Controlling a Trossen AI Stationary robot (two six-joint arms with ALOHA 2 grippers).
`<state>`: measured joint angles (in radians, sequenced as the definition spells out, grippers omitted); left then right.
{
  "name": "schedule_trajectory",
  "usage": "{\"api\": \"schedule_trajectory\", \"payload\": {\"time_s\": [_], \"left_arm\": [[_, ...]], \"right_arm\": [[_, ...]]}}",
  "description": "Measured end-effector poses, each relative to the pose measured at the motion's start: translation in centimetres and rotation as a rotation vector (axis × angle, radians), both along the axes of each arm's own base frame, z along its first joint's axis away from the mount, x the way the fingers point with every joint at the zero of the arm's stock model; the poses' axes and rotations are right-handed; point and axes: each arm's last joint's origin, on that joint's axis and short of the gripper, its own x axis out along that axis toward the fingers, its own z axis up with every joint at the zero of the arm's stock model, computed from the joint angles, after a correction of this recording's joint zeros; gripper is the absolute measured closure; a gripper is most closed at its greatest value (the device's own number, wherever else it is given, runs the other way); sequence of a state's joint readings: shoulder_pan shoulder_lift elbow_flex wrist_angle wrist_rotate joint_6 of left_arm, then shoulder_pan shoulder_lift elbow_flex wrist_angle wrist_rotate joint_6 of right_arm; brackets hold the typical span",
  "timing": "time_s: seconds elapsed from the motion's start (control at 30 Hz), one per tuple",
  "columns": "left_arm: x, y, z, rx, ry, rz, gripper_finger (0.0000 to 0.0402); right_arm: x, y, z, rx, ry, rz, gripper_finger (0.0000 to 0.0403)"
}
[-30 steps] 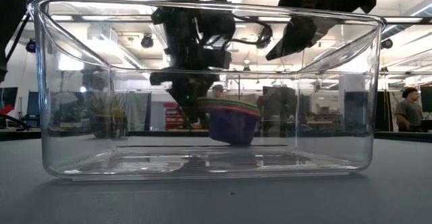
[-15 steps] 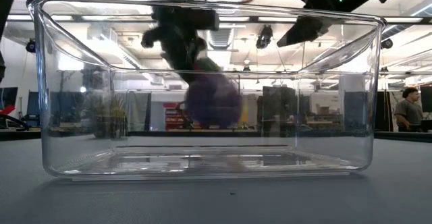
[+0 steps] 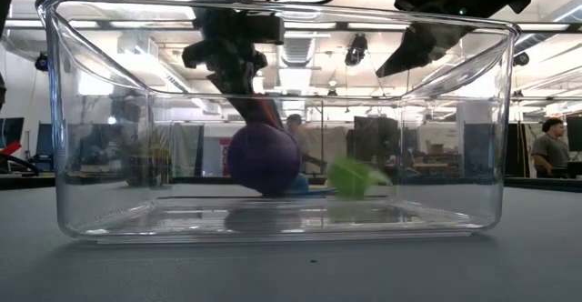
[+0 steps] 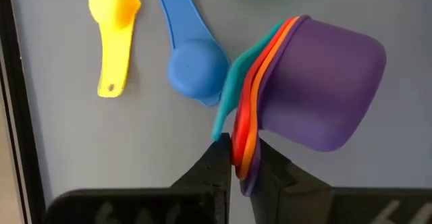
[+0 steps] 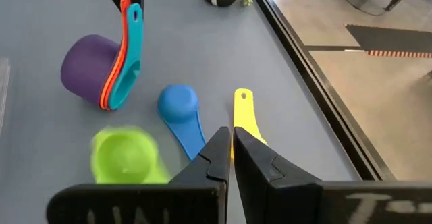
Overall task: Nest measuring cups in basket
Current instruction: Put the nested measuring cups into the transparent bin
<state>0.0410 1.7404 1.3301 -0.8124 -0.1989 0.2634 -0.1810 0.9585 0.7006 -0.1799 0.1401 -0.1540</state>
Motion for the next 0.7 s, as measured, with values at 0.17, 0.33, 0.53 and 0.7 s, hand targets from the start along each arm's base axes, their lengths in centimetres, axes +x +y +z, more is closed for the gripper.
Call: {"api": "schedule_trajectory", "payload": {"time_s": [0.17,0.33,0.53,0.7], "left_arm": [[0.1,-0.2,-0.1,0.005,-0.002,-0.006,0.0393],[0.1,-0.7,-0.2,0.032,-0.006,-0.016,0.0393],[-0.6,-2.4,-1.4,0.153,-0.047,-0.043,0.0393],[-2.8,-3.6,-2.8,0.172,-0.167,-0.048,0.0393]], "right_arm": [[0.0,0.0,0.0,0.0,-0.001,0.0,0.0394],[0.0,0.0,0.0,-0.001,-0.002,0.001,0.0394],[0.0,0.0,-0.2,0.005,0.006,-0.001,0.0394],[-0.1,0.0,-0.6,0.007,0.017,-0.001,0.0394]]}}
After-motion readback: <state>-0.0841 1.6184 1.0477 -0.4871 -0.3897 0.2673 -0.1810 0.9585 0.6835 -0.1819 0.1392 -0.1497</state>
